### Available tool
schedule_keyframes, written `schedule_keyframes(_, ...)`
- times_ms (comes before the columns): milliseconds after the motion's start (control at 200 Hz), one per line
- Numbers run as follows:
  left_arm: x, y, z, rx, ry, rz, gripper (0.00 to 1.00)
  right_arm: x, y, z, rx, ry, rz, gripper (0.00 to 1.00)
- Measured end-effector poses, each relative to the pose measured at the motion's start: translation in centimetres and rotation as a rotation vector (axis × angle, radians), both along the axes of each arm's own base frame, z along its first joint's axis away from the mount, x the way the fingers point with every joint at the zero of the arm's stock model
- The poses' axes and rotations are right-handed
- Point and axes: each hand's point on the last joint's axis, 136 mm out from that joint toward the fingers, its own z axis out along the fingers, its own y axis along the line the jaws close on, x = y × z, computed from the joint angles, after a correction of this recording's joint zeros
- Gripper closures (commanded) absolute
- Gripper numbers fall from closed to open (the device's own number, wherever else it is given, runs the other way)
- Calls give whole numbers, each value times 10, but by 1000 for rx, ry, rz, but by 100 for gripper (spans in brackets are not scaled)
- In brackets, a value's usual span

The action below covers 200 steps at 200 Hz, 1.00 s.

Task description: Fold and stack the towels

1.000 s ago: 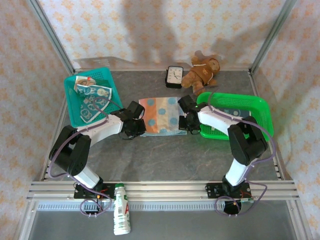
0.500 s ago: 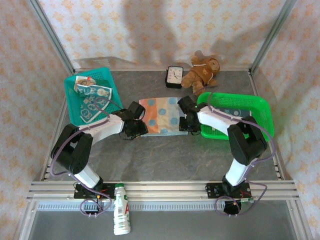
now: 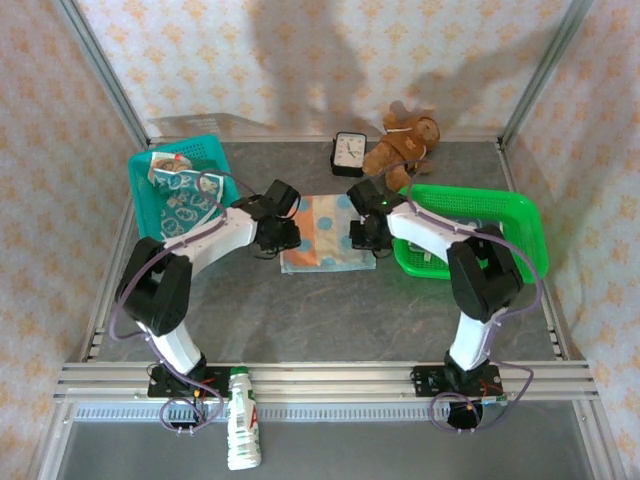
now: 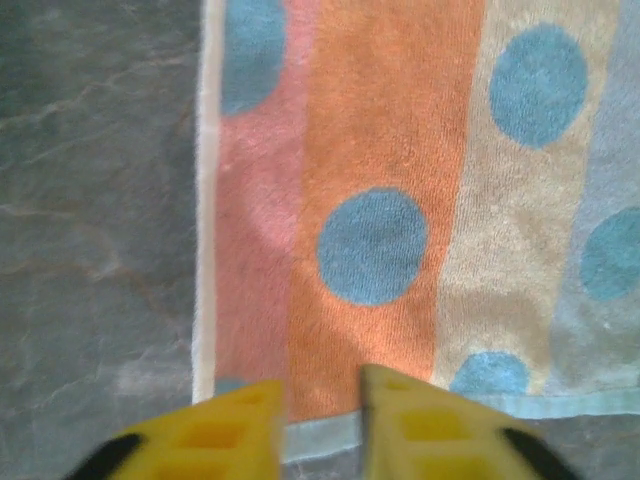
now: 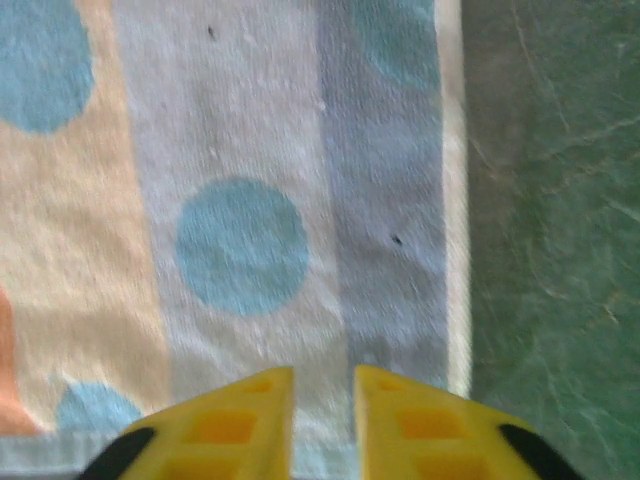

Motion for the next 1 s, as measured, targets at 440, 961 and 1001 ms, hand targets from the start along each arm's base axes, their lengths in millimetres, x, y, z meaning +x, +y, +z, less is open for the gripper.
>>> schedule_keyframes(440,7,-3,-55,44,74,-17,90,23,21,-35,5,-4,5,85)
schedule_keyframes(961,-79,33,-42,63,152,-33,87,-69,28,-31,13,49,30,85)
schedule_keyframes(1001,-75,31,-36,60,143,-33,87,-66,27,-28,6,42,26,85)
